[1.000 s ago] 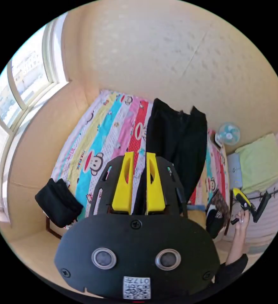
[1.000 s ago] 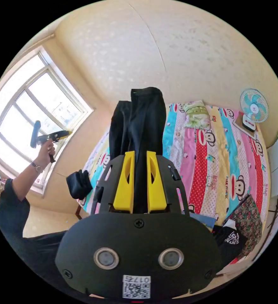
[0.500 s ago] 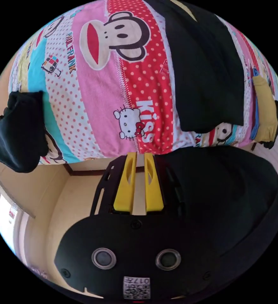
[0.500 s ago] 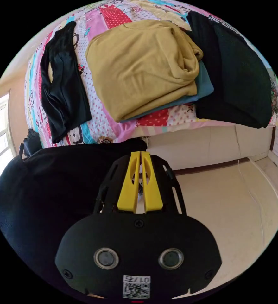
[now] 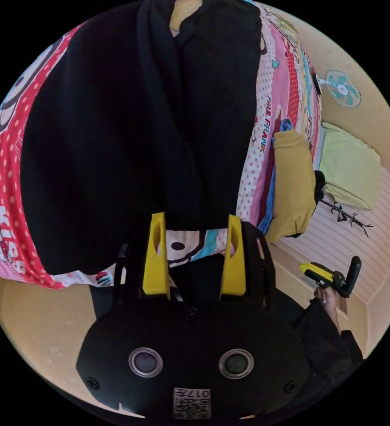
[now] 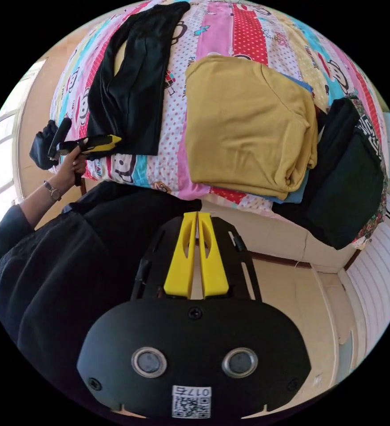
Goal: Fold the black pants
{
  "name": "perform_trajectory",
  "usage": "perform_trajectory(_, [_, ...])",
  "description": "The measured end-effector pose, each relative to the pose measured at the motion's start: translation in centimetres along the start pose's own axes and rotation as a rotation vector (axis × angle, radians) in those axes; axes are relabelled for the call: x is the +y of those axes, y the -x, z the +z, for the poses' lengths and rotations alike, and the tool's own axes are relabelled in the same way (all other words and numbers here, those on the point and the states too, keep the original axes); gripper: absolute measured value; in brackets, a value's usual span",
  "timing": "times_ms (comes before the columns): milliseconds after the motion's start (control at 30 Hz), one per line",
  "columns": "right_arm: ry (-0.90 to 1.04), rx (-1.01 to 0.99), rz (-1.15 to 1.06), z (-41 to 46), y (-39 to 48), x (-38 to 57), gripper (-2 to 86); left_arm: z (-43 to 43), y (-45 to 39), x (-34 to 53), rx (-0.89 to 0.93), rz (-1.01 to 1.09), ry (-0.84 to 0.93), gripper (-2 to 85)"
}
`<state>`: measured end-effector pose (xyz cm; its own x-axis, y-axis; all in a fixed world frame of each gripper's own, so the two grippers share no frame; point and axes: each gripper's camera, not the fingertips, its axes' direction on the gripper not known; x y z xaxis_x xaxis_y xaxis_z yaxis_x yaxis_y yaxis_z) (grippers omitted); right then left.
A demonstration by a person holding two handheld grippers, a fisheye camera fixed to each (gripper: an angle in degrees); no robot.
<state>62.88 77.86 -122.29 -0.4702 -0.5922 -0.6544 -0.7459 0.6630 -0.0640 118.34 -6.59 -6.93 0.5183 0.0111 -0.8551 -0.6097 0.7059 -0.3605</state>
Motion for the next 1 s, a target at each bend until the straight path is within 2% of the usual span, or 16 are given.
perform_trajectory(133, [0.068,0.071,0.018,1.8,-1.6,1.6,0.4,-2.2,-1.5,1.7,-0.23,-0.039,-0.162,5.5])
perform_trajectory(200, [0.087,0.062,0.026,2.6,-2.8,2.1,0.5,-4.3,-0.5,2.1,-0.119,-0.028,-0.164,4.5])
perform_trajectory(267, [0.087,0.054,0.037,2.9,-3.3,1.8,0.5,-9.4,3.1,3.9,0.245,-0.007,-0.241,4.1])
perform_trajectory(300, [0.075,0.038,0.037,2.9,-3.4,1.4,0.5,-10.9,4.3,4.7,0.362,0.013,-0.272,4.0])
perform_trajectory(367, [0.053,0.002,0.009,3.0,-2.9,0.6,0.5,-17.1,10.1,8.9,0.77,0.104,-0.449,3.9])
perform_trajectory(433, [0.049,-0.018,-0.046,3.6,-1.6,-0.4,0.5,-21.1,15.8,12.6,0.925,0.093,-0.593,3.9])
perform_trajectory(467, [0.061,-0.009,-0.081,4.2,-0.5,-1.2,0.5,-23.1,20.0,15.4,0.941,0.014,-0.689,4.0])
perform_trajectory(500, [0.08,0.012,-0.111,5.0,0.8,-1.9,0.4,-24.0,22.1,16.8,0.93,-0.042,-0.735,4.0])
perform_trajectory(567, [0.111,0.045,-0.158,6.2,2.8,-3.0,0.4,-26.0,29.4,22.0,0.858,-0.289,-0.864,2.6])
perform_trajectory(600, [0.126,0.064,-0.193,6.9,4.3,-3.6,0.4,-26.3,30.9,23.1,0.849,-0.353,-0.882,1.6])
perform_trajectory(667, [0.133,0.086,-0.238,7.6,6.4,-4.3,0.4,-26.7,35.2,27.5,0.765,-0.627,-0.906,-0.1])
perform_trajectory(733, [0.135,0.091,-0.269,8.2,8.1,-4.8,0.5,-27.3,36.2,30.2,0.668,-0.76,-0.922,-0.1])
perform_trajectory(800, [0.145,0.081,-0.283,9.4,9.8,-5.3,0.6,-28.0,35.8,30.8,0.618,-0.718,-0.905,0.6])
perform_trajectory(867, [0.156,0.066,-0.278,10.4,10.6,-5.5,0.8,-28.7,33.4,28.6,0.557,-0.587,-0.79,5.1])
perform_trajectory(1000, [0.169,0.041,-0.219,13.6,11.0,-5.8,2.1,-29.7,26.1,22.3,0.383,-0.318,-0.578,7.9])
